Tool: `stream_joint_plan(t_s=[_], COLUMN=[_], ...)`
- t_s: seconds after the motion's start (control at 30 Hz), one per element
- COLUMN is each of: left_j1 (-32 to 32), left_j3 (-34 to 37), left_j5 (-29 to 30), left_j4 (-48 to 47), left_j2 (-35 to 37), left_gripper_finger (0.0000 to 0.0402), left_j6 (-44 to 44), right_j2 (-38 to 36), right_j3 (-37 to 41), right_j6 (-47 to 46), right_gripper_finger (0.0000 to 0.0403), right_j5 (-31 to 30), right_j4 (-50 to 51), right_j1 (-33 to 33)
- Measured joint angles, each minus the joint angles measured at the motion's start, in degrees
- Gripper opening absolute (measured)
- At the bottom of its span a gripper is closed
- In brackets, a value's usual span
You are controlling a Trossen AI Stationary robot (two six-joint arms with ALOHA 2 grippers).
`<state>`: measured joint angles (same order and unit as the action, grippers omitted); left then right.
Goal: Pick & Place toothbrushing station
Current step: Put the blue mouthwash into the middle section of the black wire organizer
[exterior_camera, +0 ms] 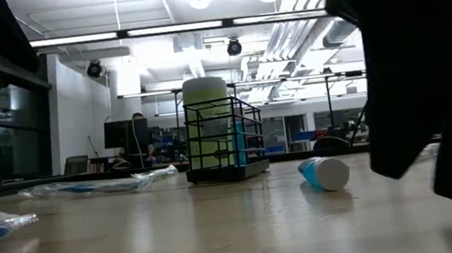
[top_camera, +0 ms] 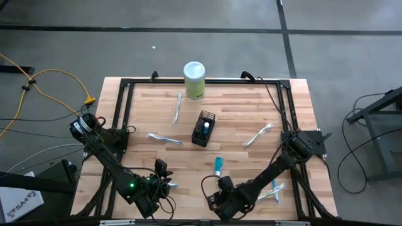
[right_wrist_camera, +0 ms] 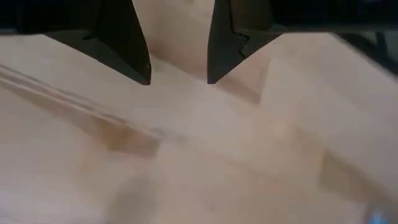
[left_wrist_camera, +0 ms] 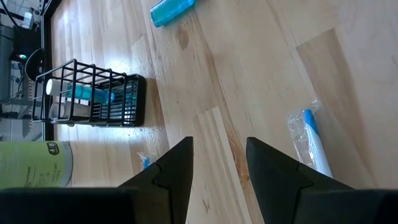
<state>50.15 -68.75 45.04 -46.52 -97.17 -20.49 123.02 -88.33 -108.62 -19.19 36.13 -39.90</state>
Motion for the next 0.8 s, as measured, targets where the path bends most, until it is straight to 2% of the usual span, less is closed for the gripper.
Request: stream_joint_plan(t_s=[0.1,0.2,0.5,0.63,0.8], left_j1=[0.0,0.0,0.0,0.0,0.0], left_j3=[0.0,0.0,0.0,0.0,0.0], left_j5=[0.0,0.0,0.0,0.0,0.0], left_j4=[0.0,0.0,0.0,0.0,0.0], left_j2=[0.0,0.0,0.0,0.0,0.0], left_gripper_finger=[0.014,0.014,0.014,0.014,0.014], left_j6=[0.0,-0.2,-0.3,-0.6,-0.6], right_j2=[0.0,0.0,0.2,0.2,0.2], right_j3=[0.0,0.0,0.0,0.0,0.0], right_j6=[1.8,3.8,2.6,4.6,9.7], right_gripper_finger=[0.0148,0.0148,0.014,0.0118,0.0095], right_j5=[-3.2,-10.1,-25.3,-26.4,-21.5], right_j4=[-3.9,-6.7,-3.1,0.4,1.1], right_j1=[-0.5,-1.6,-5.2,-3.9,-0.9])
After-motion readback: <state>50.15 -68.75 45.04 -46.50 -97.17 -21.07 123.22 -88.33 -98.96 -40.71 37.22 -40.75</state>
